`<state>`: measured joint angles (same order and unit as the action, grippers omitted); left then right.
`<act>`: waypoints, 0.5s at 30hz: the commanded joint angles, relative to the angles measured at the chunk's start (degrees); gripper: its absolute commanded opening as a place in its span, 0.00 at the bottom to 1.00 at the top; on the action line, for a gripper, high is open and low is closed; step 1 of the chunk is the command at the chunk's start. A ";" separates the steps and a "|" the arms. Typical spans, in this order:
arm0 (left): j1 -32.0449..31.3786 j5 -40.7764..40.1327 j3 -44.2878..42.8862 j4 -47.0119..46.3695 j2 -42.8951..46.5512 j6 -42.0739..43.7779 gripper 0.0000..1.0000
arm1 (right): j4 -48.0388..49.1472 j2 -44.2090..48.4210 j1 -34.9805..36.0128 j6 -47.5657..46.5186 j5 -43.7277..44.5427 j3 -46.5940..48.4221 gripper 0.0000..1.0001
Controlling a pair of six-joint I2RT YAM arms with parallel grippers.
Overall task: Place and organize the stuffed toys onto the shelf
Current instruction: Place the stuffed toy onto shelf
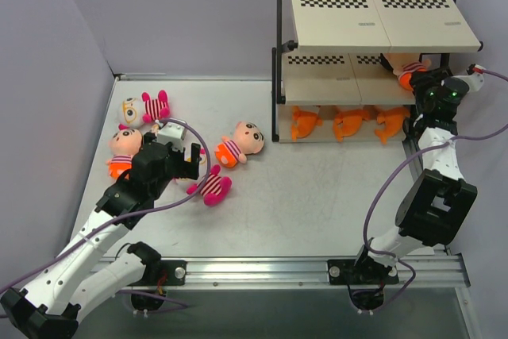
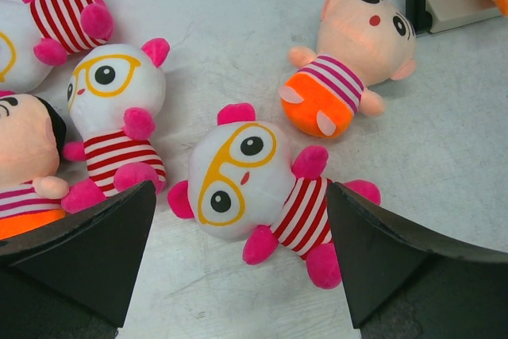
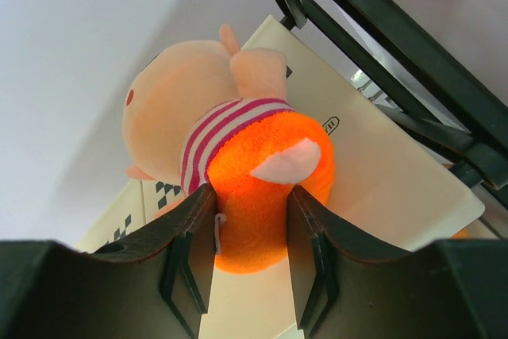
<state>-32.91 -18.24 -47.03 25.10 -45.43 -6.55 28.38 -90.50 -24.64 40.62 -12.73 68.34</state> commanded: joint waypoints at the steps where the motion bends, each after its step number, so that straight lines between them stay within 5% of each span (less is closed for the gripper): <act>1: 0.30 -0.57 -0.17 -1.46 0.34 0.83 0.97 | 4.41 1.64 0.03 0.16 1.66 1.01 0.37; 15: 0.47 -0.22 -0.17 -1.46 0.43 0.75 0.97 | 1.77 1.82 0.12 -0.98 0.25 1.36 0.70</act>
<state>-32.84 -18.24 -46.83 25.10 -45.43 -6.55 28.42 -90.50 -24.64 40.34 -12.27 68.34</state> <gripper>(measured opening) 0.971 0.678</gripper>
